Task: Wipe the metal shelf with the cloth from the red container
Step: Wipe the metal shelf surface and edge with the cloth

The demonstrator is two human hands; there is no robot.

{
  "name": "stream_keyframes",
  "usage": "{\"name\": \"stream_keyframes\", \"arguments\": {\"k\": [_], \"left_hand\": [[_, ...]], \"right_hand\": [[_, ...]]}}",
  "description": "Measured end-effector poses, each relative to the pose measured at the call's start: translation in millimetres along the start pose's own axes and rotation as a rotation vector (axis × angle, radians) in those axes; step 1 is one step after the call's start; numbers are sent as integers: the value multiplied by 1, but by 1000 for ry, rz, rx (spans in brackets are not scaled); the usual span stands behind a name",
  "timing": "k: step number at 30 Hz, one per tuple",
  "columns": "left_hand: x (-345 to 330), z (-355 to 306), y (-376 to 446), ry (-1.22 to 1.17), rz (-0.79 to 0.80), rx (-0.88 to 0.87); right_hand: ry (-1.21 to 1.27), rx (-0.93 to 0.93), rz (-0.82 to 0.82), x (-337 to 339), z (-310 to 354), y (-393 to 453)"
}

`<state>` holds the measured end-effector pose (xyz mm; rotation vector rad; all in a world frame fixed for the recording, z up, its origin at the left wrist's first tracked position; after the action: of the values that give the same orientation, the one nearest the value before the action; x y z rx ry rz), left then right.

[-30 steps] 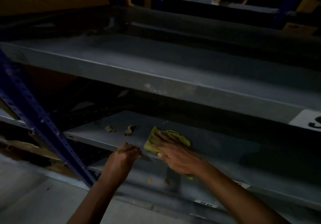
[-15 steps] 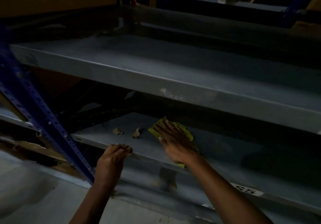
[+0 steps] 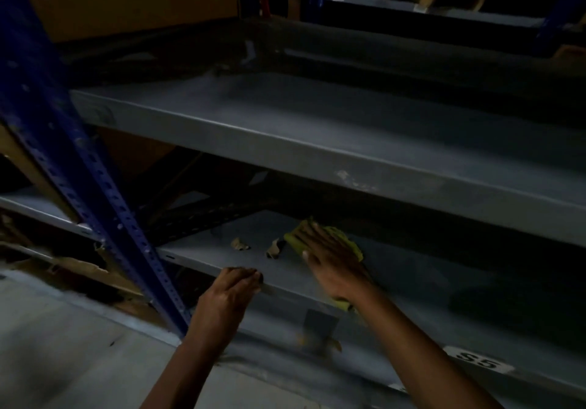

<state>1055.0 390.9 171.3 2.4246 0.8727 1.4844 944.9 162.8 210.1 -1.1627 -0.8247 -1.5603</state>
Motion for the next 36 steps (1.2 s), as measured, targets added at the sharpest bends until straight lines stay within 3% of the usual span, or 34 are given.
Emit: {"name": "stream_keyframes", "arguments": {"k": [3,11,21,30,32,36], "left_hand": [[12,15,-8,52,-6,45],[19,15,-3,160,35,18],[24,7,-4,226,67,-20],[36,10,-3,186,128,-85],[40,12,-6,191,81,-67],[60,21,-9,130,-139,170]], "right_hand": [[-27,-26,-15,4,0,14],[109,198,117,3,11,13],[119,230,68,4,41,59],[92,489,180,-17,62,60],[112,512,159,-19,57,54],[137,549,140,-14,57,35]]}}
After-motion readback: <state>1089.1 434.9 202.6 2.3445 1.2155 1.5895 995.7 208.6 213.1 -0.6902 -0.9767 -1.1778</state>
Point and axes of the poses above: each hand's wrist, its own y-axis towards the middle knuckle, its own x-axis out of the back of the hand, z = x × y, the point moved 1 cm from there along y, towards the middle knuckle, and after that the axes turned 8 degrees about z, right-handed, at the moved point
